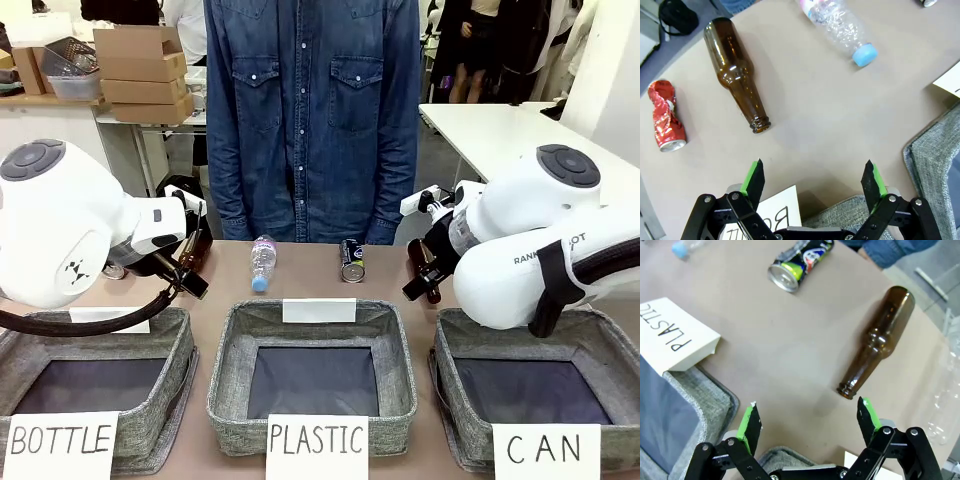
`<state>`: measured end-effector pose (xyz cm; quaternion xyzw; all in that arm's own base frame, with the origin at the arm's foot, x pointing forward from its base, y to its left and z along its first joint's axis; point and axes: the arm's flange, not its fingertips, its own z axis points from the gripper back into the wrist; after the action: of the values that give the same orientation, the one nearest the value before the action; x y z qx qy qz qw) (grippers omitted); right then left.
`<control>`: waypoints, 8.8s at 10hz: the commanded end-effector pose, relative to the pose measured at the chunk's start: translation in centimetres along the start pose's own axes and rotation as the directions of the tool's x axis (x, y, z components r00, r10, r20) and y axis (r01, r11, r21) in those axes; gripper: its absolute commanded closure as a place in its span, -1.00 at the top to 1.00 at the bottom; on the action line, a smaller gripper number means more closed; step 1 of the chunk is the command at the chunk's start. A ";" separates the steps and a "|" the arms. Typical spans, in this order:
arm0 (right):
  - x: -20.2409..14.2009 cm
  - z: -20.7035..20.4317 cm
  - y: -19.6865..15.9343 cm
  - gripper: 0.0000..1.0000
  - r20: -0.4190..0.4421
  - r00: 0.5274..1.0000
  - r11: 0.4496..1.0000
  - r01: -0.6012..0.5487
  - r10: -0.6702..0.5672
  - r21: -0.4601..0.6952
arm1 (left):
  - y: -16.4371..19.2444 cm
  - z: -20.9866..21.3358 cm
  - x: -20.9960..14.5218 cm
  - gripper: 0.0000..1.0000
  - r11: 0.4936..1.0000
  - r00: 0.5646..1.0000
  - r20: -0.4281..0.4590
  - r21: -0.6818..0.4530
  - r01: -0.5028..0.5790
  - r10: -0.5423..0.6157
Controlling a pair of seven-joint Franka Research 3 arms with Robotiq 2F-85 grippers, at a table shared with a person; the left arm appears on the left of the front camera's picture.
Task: Sort the can waste into the basket.
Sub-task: Pick up the can waste from the table and place it in the right Fabric basket.
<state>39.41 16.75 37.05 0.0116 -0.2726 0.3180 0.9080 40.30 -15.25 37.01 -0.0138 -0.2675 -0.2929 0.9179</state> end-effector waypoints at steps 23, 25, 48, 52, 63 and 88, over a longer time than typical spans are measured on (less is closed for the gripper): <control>-6.2 28.9 -10.3 1.00 0.211 0.703 0.582 0.341 -0.680 0.738 | 12.8 25.0 -7.3 1.00 0.492 0.764 0.302 -0.870 -0.024 0.571; -6.2 28.9 -10.3 1.00 0.211 0.703 0.582 0.341 -0.680 0.738 | 12.8 25.0 -7.3 1.00 0.492 0.764 0.302 -0.870 -0.024 0.571; -6.2 28.9 -10.3 1.00 0.211 0.703 0.582 0.341 -0.680 0.738 | 23.8 24.7 -8.1 1.00 0.665 0.890 -0.033 -0.652 -0.364 0.454; -6.2 28.9 -10.3 1.00 0.211 0.703 0.582 0.341 -0.680 0.738 | 20.1 35.6 -16.7 1.00 0.754 0.883 0.148 -0.595 -0.280 0.445; -6.2 28.9 -10.3 1.00 0.211 0.703 0.582 0.341 -0.680 0.738 | 24.4 17.3 -1.8 1.00 0.866 0.907 -0.255 -0.295 -0.404 0.336; -6.2 28.9 -10.3 1.00 0.211 0.703 0.582 0.341 -0.680 0.738 | 31.8 -13.0 6.0 -0.14 0.907 0.844 -0.466 -0.174 -0.382 0.266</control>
<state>27.00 -1.02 60.19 0.4776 -0.3304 0.0817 0.8100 67.41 5.78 32.76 -0.1209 -0.0197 -0.1670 0.9783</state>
